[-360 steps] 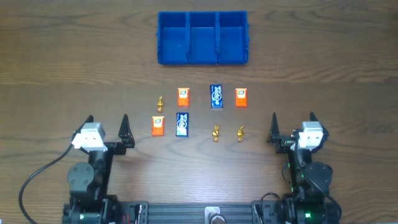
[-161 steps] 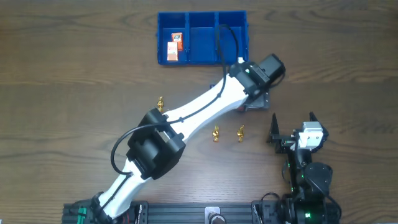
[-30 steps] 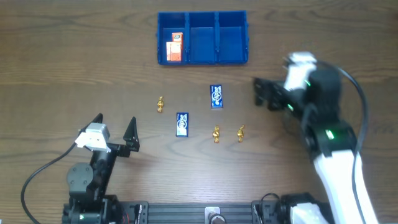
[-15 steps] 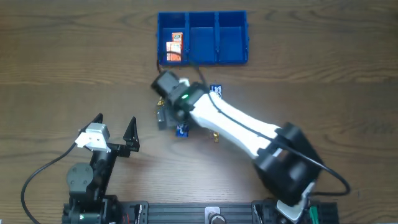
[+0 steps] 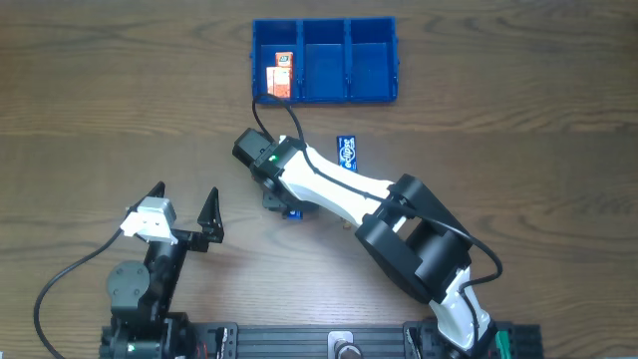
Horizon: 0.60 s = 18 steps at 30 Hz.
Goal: Sort Candies Into Trays
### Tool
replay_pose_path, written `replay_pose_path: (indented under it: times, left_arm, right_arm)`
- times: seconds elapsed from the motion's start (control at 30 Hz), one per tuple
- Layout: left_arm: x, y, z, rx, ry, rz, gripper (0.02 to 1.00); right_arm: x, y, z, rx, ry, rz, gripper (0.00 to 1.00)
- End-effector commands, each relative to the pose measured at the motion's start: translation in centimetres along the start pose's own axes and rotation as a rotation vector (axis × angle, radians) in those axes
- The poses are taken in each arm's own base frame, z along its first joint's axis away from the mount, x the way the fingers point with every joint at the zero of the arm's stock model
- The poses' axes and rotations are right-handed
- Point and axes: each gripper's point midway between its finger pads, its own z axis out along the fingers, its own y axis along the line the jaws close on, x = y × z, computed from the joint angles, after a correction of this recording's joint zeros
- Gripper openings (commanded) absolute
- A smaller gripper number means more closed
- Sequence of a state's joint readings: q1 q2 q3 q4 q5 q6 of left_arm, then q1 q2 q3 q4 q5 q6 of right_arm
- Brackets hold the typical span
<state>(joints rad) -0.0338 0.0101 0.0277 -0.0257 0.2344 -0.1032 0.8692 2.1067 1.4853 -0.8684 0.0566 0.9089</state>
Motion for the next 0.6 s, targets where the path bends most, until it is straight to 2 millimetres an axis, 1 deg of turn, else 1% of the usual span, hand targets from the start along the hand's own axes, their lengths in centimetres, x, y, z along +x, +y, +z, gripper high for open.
replay_pose_path:
  times: [0.03, 0.1, 0.13, 0.2, 0.23, 0.3, 0.33, 0.37, 0.4, 0.43, 0.47, 0.5, 0.53, 0.57, 0.6]
  left_arm:
    - [1.6, 0.1, 0.1, 0.007, 0.045, 0.002, 0.998]
    - [1.6, 0.1, 0.1, 0.007, 0.045, 0.002, 0.996]
    - [1.6, 0.1, 0.1, 0.007, 0.045, 0.002, 0.998]
    - [1.6, 0.1, 0.1, 0.007, 0.045, 0.002, 0.998]
    - [1.6, 0.1, 0.1, 0.007, 0.045, 0.002, 0.998]
    - [1.6, 0.1, 0.1, 0.007, 0.045, 0.002, 0.998]
    - [1.6, 0.1, 0.1, 0.007, 0.045, 0.002, 0.998]
    - [1.6, 0.1, 0.1, 0.007, 0.045, 0.002, 0.998]
    - [1.6, 0.1, 0.1, 0.007, 0.045, 0.002, 0.998]
    - [1.6, 0.1, 0.1, 0.007, 0.045, 0.002, 0.998]
    - [1.6, 0.1, 0.1, 0.007, 0.045, 0.002, 0.998]
    - [1.6, 0.1, 0.1, 0.007, 0.045, 0.002, 0.998]
    - [1.6, 0.1, 0.1, 0.007, 0.045, 0.002, 0.998]
    - [1.6, 0.1, 0.1, 0.007, 0.045, 0.002, 0.998]
    - [1.6, 0.1, 0.1, 0.007, 0.045, 0.002, 0.998]
  right_arm:
    - [-0.6, 0.1, 0.2, 0.014, -0.021, 0.003, 0.283]
    - [-0.9, -0.1, 0.1, 0.027, -0.040, -0.002, 0.242]
    - [-1.4, 0.1, -0.3, 0.022, -0.051, -0.031, 0.240]
    - [-3.4, 0.0, -2.4, 0.015, -0.069, -0.078, 0.237]
    - [-4.8, -0.3, -3.8, 0.016, -0.085, -0.087, 0.231]
    - [-9.1, -1.4, -8.1, 0.013, -0.153, -0.090, 0.211]
    - [-11.8, -2.2, -11.0, -0.001, -0.208, -0.093, 0.213]
    - [-14.1, -2.9, -13.6, -0.010, -0.268, -0.093, 0.213]
    - [-15.9, -3.6, -15.7, -0.015, -0.323, -0.087, 0.211]
    - [-18.6, -5.0, -18.3, -0.026, -0.399, -0.094, 0.215]
    - [-20.5, -6.2, -19.6, -0.031, -0.446, -0.089, 0.215]
    - [-22.2, -7.3, -20.3, -0.033, -0.486, -0.082, 0.213]
    - [-23.6, -8.2, -20.3, -0.033, -0.512, -0.062, 0.215]
    - [-24.5, -8.8, -20.1, -0.030, -0.528, -0.057, 0.213]
    - [-25.6, -9.0, -19.3, -0.029, -0.541, -0.044, 0.215]
